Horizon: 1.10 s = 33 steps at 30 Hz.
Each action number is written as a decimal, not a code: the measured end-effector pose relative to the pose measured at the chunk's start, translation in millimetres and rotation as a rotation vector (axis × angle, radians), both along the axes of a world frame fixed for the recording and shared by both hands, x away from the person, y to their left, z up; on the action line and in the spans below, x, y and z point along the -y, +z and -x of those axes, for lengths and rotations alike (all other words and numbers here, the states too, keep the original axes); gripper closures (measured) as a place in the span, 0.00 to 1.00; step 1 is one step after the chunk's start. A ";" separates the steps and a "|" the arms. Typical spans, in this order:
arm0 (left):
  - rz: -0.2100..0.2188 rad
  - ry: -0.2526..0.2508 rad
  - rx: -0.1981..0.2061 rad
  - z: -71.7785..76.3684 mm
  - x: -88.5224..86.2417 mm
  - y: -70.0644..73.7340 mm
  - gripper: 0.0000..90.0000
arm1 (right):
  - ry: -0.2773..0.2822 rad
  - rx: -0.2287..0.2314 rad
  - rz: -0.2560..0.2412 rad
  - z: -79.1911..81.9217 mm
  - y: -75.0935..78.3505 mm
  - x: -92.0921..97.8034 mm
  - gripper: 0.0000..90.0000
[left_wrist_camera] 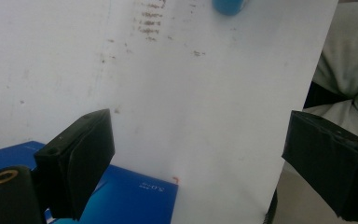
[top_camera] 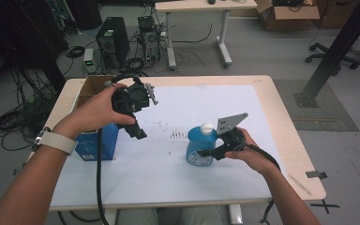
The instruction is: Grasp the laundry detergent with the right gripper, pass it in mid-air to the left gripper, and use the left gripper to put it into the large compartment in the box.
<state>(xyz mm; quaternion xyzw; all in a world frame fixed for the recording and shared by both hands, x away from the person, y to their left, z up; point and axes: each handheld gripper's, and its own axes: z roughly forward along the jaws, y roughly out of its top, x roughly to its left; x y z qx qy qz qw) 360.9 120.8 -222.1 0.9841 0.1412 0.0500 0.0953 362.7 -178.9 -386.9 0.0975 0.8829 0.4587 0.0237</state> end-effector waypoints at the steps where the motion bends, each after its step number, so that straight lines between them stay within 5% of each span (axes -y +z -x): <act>1: -0.002 -0.002 0.000 -0.1 -0.2 -0.3 0.10 | 0.003 0.005 0.002 0.0 0.2 -0.1 0.47; 16: 0.004 -0.012 -0.001 3.4 1.5 -0.1 0.10 | 0.024 0.034 0.014 3.6 9.9 -1.4 0.49; 24: 0.022 -0.032 -0.013 9.1 2.9 3.9 0.10 | 0.047 0.001 -0.006 6.5 32.6 2.5 0.49; 33: 0.048 -0.062 -0.024 17.1 9.1 15.3 0.10 | 0.089 0.013 -0.006 14.1 56.4 0.4 0.49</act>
